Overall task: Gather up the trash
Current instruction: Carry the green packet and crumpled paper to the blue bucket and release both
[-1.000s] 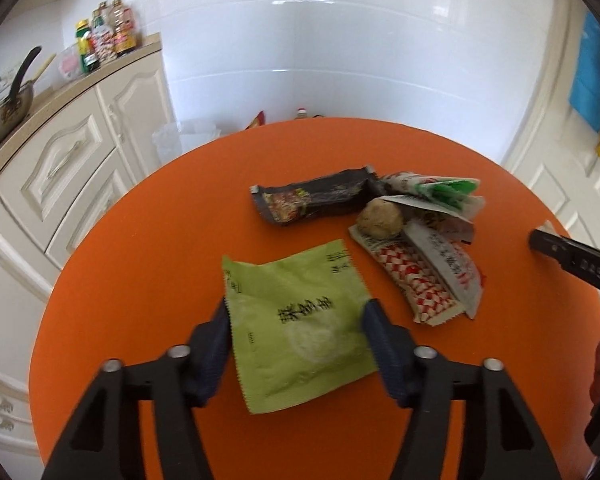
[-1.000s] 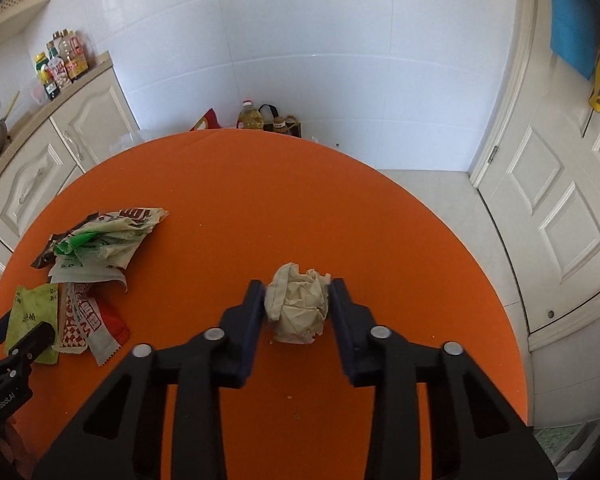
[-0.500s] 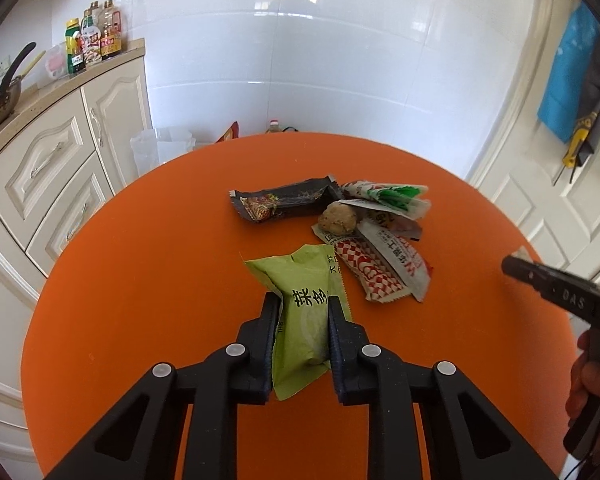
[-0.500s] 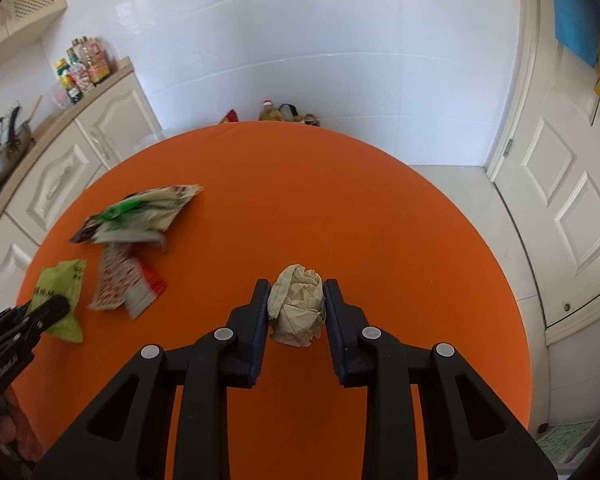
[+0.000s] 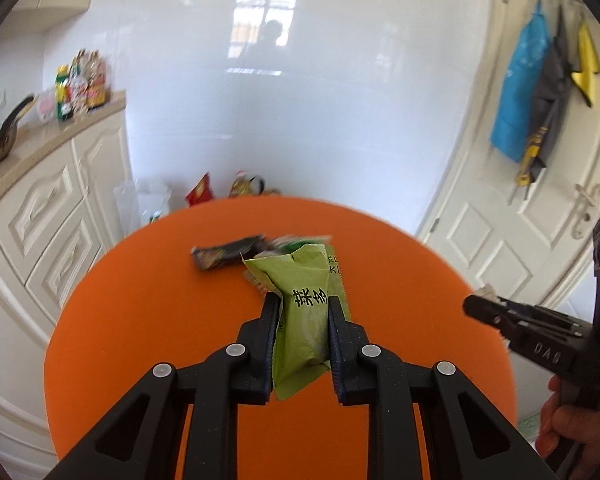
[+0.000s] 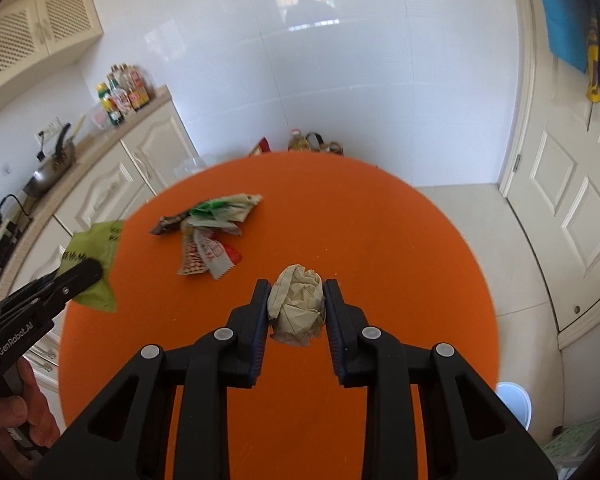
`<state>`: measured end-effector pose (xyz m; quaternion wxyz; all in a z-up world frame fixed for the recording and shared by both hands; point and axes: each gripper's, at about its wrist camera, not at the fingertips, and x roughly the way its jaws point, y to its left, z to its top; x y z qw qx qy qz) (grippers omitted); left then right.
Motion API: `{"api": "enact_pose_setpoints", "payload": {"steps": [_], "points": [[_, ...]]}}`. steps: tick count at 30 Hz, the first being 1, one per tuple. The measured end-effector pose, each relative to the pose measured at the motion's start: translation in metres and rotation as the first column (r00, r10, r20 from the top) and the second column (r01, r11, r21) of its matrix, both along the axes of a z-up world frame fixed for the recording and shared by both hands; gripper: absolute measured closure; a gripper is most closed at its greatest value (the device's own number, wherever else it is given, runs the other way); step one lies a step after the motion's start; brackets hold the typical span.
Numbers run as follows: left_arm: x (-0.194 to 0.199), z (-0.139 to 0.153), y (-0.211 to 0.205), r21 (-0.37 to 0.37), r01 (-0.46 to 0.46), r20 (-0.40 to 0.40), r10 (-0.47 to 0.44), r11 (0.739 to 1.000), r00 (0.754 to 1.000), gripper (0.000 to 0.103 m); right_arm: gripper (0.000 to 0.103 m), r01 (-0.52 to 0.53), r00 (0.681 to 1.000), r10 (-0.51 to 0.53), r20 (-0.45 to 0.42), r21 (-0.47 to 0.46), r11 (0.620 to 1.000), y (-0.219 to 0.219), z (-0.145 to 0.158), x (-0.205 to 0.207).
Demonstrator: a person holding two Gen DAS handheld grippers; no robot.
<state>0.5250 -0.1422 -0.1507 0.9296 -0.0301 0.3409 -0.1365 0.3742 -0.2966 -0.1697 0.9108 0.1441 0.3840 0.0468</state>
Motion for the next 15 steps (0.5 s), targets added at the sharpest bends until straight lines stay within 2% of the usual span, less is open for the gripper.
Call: {"api": "enact_pose_setpoints", "payload": {"steps": [5, 7, 8, 13, 15], "points": [[-0.037, 0.021, -0.006, 0.000, 0.063, 0.067, -0.062, 0.998, 0.996, 0.085, 0.077, 0.038, 0.998, -0.038, 0.058, 0.001, 0.999, -0.017, 0.023, -0.032], [-0.086, 0.031, -0.006, -0.004, 0.090, 0.092, -0.089, 0.996, 0.992, 0.085, 0.077, 0.063, 0.995, -0.062, 0.084, -0.003, 0.998, -0.029, 0.033, -0.048], [-0.124, 0.034, -0.007, -0.006, 0.103, 0.103, -0.102, 0.995, 0.989, 0.085, 0.077, 0.073, 0.993, -0.072, 0.094, -0.005, 0.997, -0.034, 0.037, -0.054], [-0.204, 0.058, -0.036, -0.018, 0.188, 0.145, -0.184, 0.982, 0.972, 0.085, 0.077, 0.154, 0.978, -0.150, 0.146, -0.015, 0.988, -0.070, 0.059, -0.093], [-0.212, 0.062, -0.045, -0.024, 0.234, 0.156, -0.228, 0.972, 0.961, 0.085, 0.077, 0.199, 0.968, -0.193, 0.160, -0.020, 0.980, -0.087, 0.064, -0.111]]}}
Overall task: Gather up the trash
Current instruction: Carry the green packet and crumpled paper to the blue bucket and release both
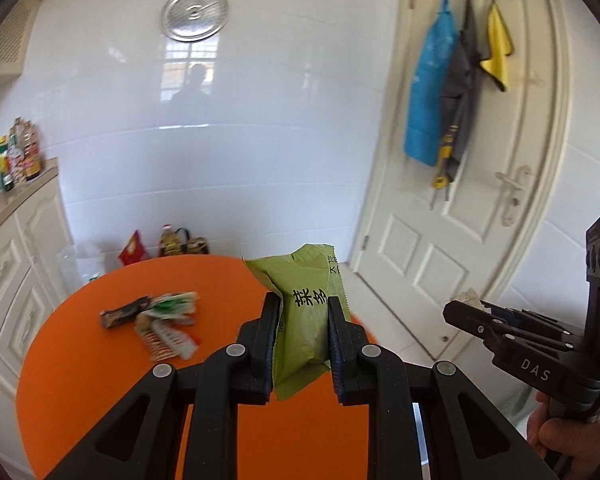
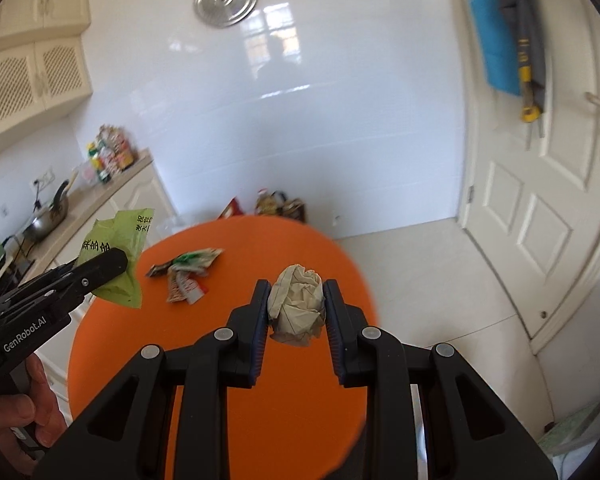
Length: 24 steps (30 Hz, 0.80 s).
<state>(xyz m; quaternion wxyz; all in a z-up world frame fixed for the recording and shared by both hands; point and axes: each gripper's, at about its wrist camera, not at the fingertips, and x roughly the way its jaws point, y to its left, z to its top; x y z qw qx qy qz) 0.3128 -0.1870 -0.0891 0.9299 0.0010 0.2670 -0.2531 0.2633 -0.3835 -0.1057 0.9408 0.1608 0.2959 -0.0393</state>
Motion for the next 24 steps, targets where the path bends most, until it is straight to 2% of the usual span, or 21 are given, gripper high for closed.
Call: {"api": "enact_pose_setpoints", "payload": {"steps": [5, 10, 13, 17, 19, 24], "points": [[-0.006, 0.002, -0.031, -0.009, 0.127, -0.014, -0.127, 0.992, 0.992, 0.085, 0.077, 0.122, 0.993, -0.122, -0.006, -0.005, 0.993, -0.048, -0.002, -0.042], [0.013, -0.012, -0.074, 0.008, 0.268, -0.090, -0.266, 0.963, 0.960, 0.085, 0.077, 0.257, 0.964, -0.256, -0.069, 0.010, 0.966, -0.102, -0.027, -0.076], [0.016, -0.027, -0.102, 0.025, 0.350, -0.149, -0.343, 0.936, 0.927, 0.085, 0.077, 0.323, 0.941, -0.318, -0.114, 0.031, 0.946, -0.132, -0.047, -0.091], [0.017, -0.055, -0.143, 0.047, 0.458, -0.234, -0.435, 0.888, 0.869, 0.085, 0.077, 0.403, 0.900, -0.387, -0.202, 0.049, 0.914, -0.176, -0.085, -0.107], [0.024, -0.063, -0.159, 0.061, 0.487, -0.270, -0.456, 0.871, 0.848, 0.085, 0.077, 0.428, 0.885, -0.402, -0.237, 0.071, 0.901, -0.189, -0.104, -0.111], [0.040, -0.097, -0.200, 0.069, 0.556, -0.403, -0.487, 0.828, 0.775, 0.085, 0.077, 0.476, 0.848, -0.420, -0.323, 0.117, 0.872, -0.222, -0.150, -0.118]]}}
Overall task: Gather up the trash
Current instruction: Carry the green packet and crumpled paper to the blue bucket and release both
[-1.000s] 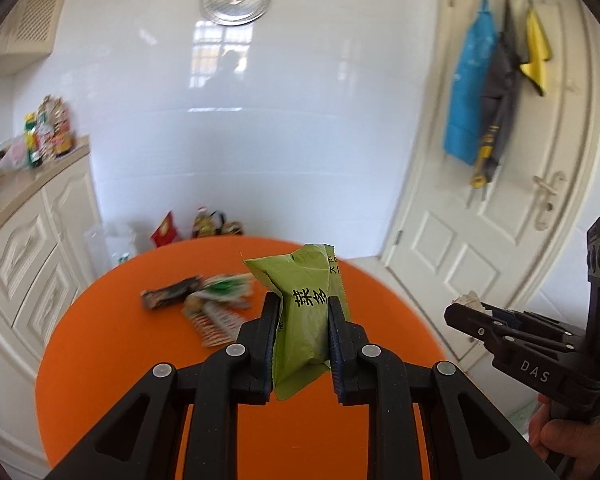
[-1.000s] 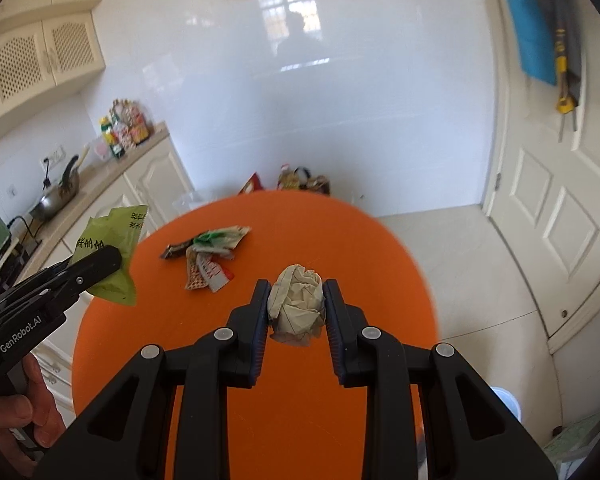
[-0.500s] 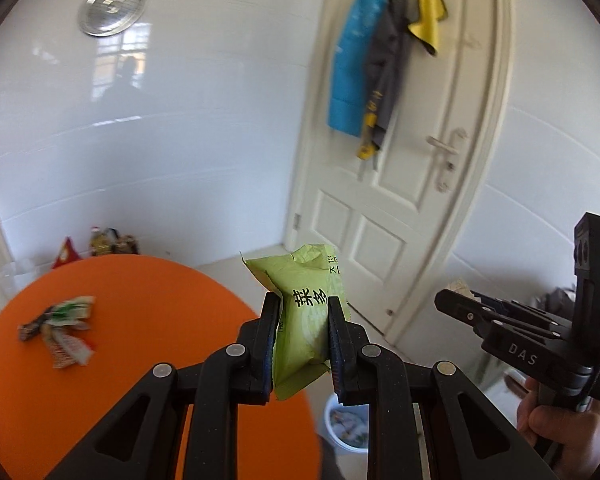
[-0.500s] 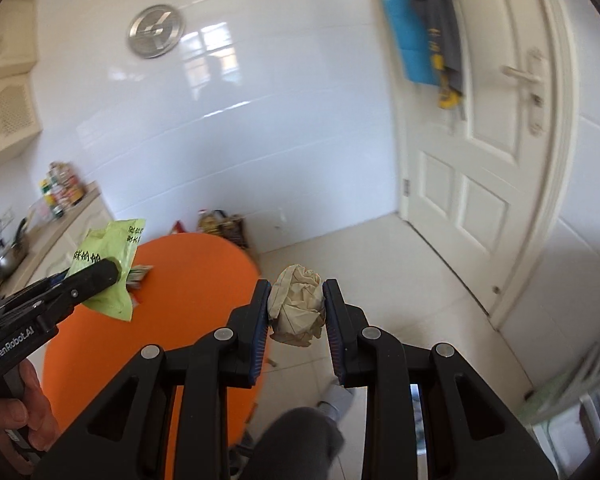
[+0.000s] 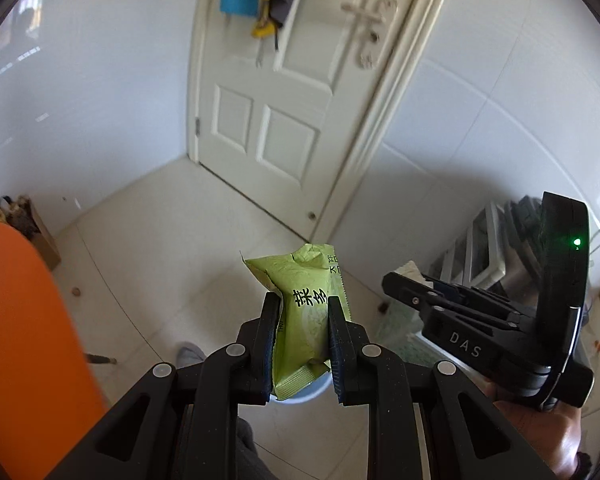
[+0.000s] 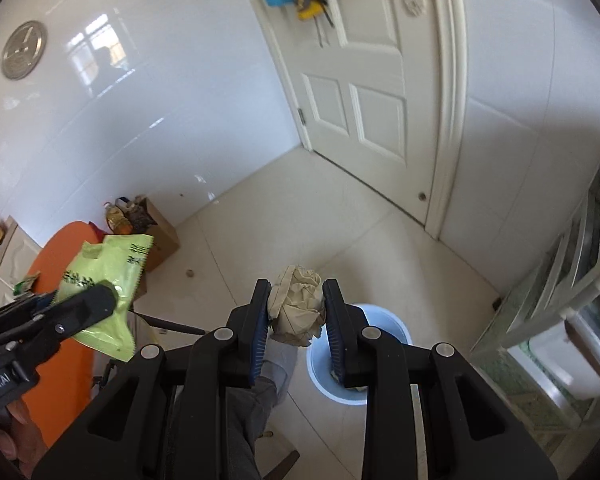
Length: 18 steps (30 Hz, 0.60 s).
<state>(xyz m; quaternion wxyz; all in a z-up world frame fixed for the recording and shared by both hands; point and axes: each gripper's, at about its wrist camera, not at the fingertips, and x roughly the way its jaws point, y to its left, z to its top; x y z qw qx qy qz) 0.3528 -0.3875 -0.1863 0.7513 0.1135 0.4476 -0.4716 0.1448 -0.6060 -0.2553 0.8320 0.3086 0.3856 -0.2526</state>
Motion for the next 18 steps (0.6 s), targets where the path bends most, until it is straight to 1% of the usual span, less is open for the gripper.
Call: {"api": "enact_pose_setpoints", "payload": {"steps": [3, 5, 7, 8, 11, 12, 13, 16, 17, 18], "points": [[0.007, -0.027, -0.015, 0.052, 0.032, -0.065, -0.028, 0.998, 0.997, 0.085, 0.077, 0.017, 0.999, -0.015, -0.029, 0.040, 0.999, -0.015, -0.022, 0.000], [0.015, -0.037, -0.027, 0.076, 0.046, -0.088, -0.039, 0.996, 0.995, 0.085, 0.077, 0.031, 0.999, -0.028, -0.045, 0.066, 0.997, -0.025, -0.036, 0.000], [0.020, -0.055, -0.034, 0.105, 0.063, -0.134, -0.049, 0.992, 0.990, 0.085, 0.077, 0.046, 0.997, -0.041, -0.059, 0.096, 0.994, -0.034, -0.051, 0.000], [0.026, -0.058, -0.048, 0.119, 0.069, -0.147, -0.051, 0.990, 0.988, 0.085, 0.076, 0.052, 0.997, -0.045, -0.067, 0.106, 0.993, -0.038, -0.057, 0.001], [0.037, -0.071, -0.067, 0.151, 0.088, -0.181, -0.059, 0.985, 0.982, 0.084, 0.076, 0.061, 0.995, -0.049, -0.088, 0.141, 0.988, -0.050, -0.077, 0.003], [0.041, -0.074, -0.071, 0.160, 0.092, -0.193, -0.061, 0.983, 0.979, 0.081, 0.074, 0.064, 0.994, -0.050, -0.094, 0.151, 0.987, -0.053, -0.083, 0.004], [0.044, -0.078, -0.074, 0.167, 0.095, -0.206, -0.059, 0.981, 0.977, 0.080, 0.074, 0.067, 0.993, -0.051, -0.102, 0.156, 0.986, -0.055, -0.088, 0.005], [0.065, -0.093, -0.112, 0.205, 0.101, -0.231, -0.052, 0.974, 0.972, 0.076, 0.073, 0.075, 0.992, -0.056, -0.115, 0.174, 0.982, -0.063, -0.102, 0.008], [0.070, -0.097, -0.124, 0.225, 0.098, -0.230, -0.045, 0.969, 0.972, 0.070, 0.072, 0.081, 0.991, -0.059, -0.122, 0.181, 0.980, -0.065, -0.106, 0.009], [0.074, -0.100, -0.126, 0.235, 0.093, -0.231, -0.037, 0.968, 0.972, 0.062, 0.071, 0.086, 0.990, -0.063, -0.125, 0.183, 0.979, -0.066, -0.109, 0.009]]}}
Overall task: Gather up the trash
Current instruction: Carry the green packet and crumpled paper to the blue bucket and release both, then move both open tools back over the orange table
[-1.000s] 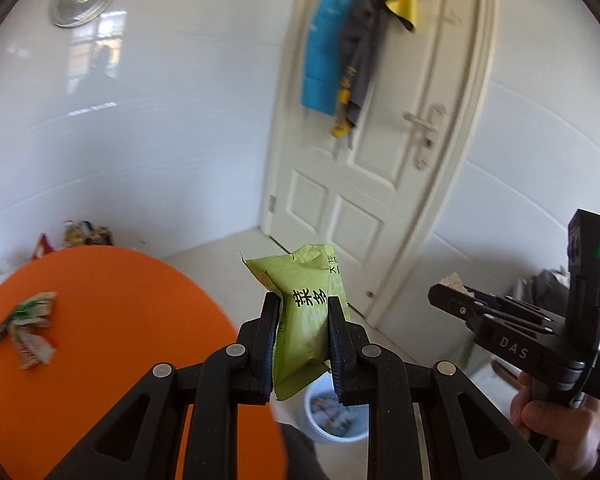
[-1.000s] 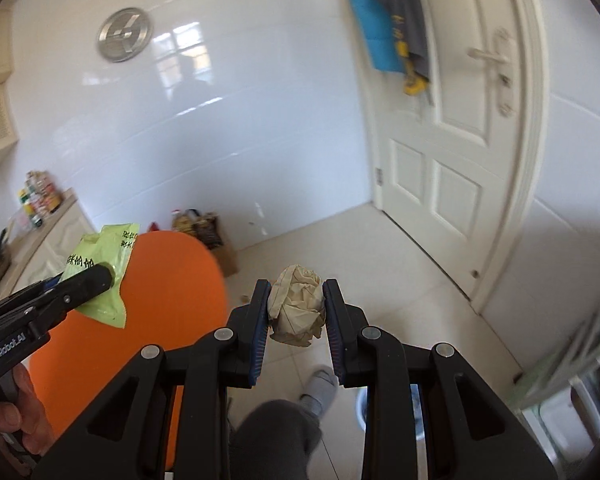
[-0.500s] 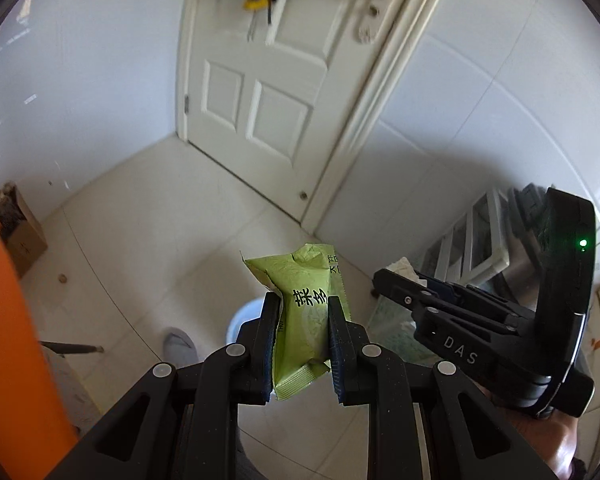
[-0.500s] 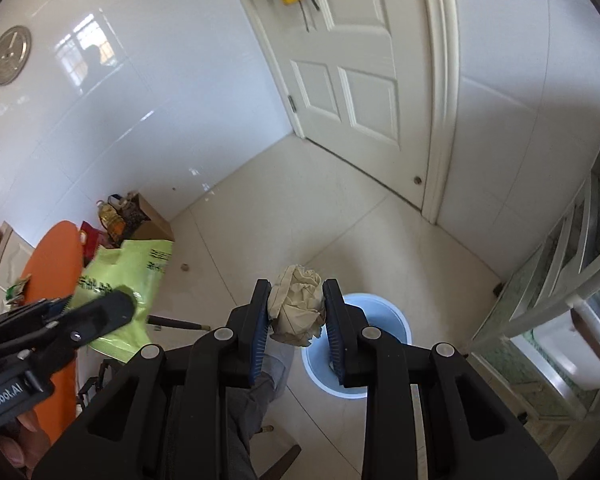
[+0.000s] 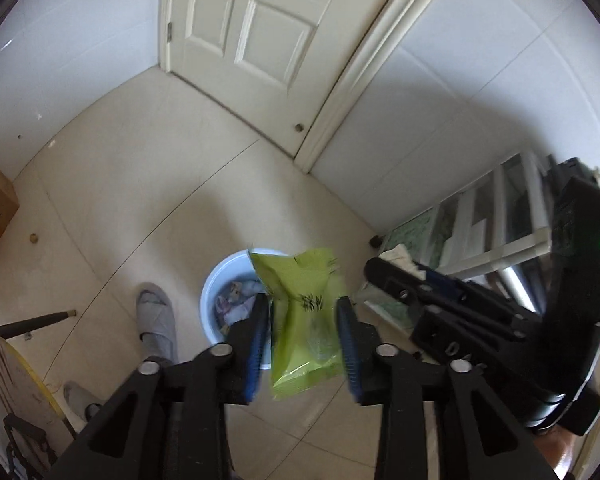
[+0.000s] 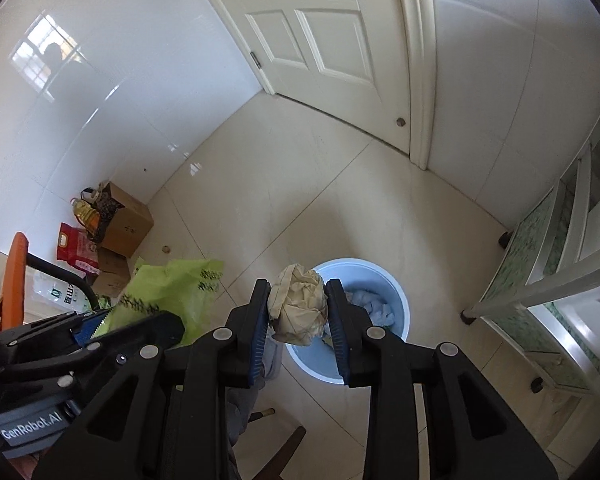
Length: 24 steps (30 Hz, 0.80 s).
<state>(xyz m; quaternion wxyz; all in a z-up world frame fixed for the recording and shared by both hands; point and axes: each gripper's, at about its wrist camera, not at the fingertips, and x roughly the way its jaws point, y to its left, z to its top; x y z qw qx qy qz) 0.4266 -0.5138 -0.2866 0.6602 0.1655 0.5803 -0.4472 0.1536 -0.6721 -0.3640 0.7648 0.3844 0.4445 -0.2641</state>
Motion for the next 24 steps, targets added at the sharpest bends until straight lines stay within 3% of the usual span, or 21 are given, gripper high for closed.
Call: {"api": "enact_pose_setpoints", "payload": {"steps": [3, 5, 7, 10, 14, 24], "points": [[0.015, -0.006, -0.027, 0.017, -0.016, 0.007, 0.016, 1.000, 1.000, 0.040, 0.066, 0.015, 1.000, -0.015, -0.013, 0.013, 1.000, -0.004, -0.008, 0.001], [0.017, -0.006, -0.029, 0.028, -0.023, 0.027, 0.023, 0.999, 0.999, 0.033, 0.054, 0.024, 1.000, -0.024, -0.018, 0.016, 1.000, -0.003, -0.010, 0.000], [0.017, -0.005, -0.033, 0.041, -0.035, 0.058, 0.033, 0.999, 0.998, 0.027, 0.029, 0.034, 0.999, -0.034, -0.020, 0.015, 0.999, -0.003, -0.013, -0.002], [0.011, 0.002, -0.030, 0.049, -0.064, 0.115, 0.058, 0.997, 0.992, 0.017, 0.001, 0.058, 0.998, -0.058, -0.014, 0.002, 0.998, -0.003, -0.011, -0.006], [-0.008, 0.008, -0.032, 0.047, -0.091, 0.181, 0.081, 0.995, 0.980, 0.008, 0.000, 0.068, 0.997, -0.068, -0.032, -0.017, 0.998, -0.001, -0.008, -0.008], [-0.042, 0.052, 0.013, -0.005, -0.139, 0.222, 0.136, 0.990, 0.966, 0.007, 0.000, 0.048, 0.999, -0.049, -0.001, -0.076, 0.996, 0.019, 0.029, -0.006]]}}
